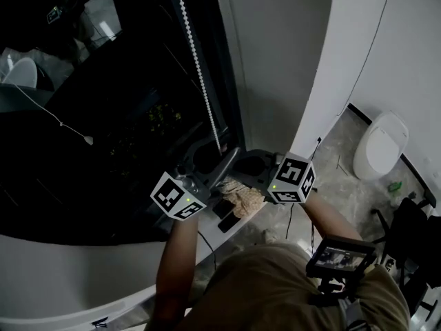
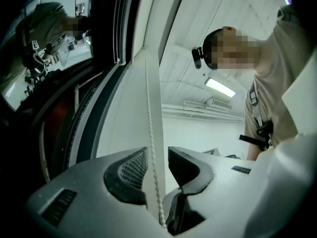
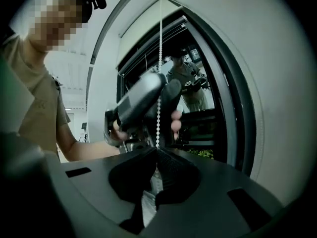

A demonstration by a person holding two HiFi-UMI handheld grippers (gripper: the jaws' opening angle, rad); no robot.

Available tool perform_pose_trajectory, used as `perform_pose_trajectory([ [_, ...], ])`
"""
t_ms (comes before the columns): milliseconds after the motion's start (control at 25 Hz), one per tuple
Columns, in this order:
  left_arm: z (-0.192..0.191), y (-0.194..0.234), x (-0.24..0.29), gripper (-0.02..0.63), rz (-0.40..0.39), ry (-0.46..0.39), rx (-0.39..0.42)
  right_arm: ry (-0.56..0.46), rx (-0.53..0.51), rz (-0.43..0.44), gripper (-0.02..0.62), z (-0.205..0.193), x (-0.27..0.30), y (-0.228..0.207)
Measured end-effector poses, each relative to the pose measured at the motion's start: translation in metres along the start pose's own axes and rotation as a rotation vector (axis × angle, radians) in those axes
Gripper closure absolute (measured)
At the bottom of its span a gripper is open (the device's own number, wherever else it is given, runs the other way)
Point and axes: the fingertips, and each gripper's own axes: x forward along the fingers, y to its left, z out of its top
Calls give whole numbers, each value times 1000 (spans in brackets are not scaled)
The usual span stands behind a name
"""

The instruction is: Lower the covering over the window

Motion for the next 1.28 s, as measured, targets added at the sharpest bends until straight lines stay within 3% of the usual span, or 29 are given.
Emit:
perform_pose_trajectory([
  [40,11,0,3,470,-4,-13,7,-6,12,1,586,0,0,0],
  [200,25,12,15,466,35,9,52,-13,17,22,587,1,3,7],
  [240,24,17,16,476,51,23,58,-14,16,26,587,1,4,9],
  [280,22,20,16,561,62,36,61,-15,16,27,586,1,5,10],
  [320,20,21,16,591,64,48,59,-16,16,27,586,1,5,10],
  [520,-21,12,16,594,42,194,115,-13,3,25,586,1,3,10],
  [600,-24,9,11,594,30,155,63,-12,2,22,586,0,3,9],
  [720,0,5,6,594,6,30,18,-20,20,25,586,-1,3,7],
  [840,21,4,2,488,-11,-23,23,-27,28,20,586,-1,2,5],
  [920,31,7,-4,461,2,-50,27,-28,31,17,586,-1,2,4],
  [1040,36,17,-13,463,61,-55,45,-28,31,18,586,-2,1,5],
  [1120,32,20,-14,563,79,-32,59,-28,28,16,586,-1,1,5],
  [1280,30,15,-11,583,64,-22,50,-23,23,17,586,-1,3,6],
])
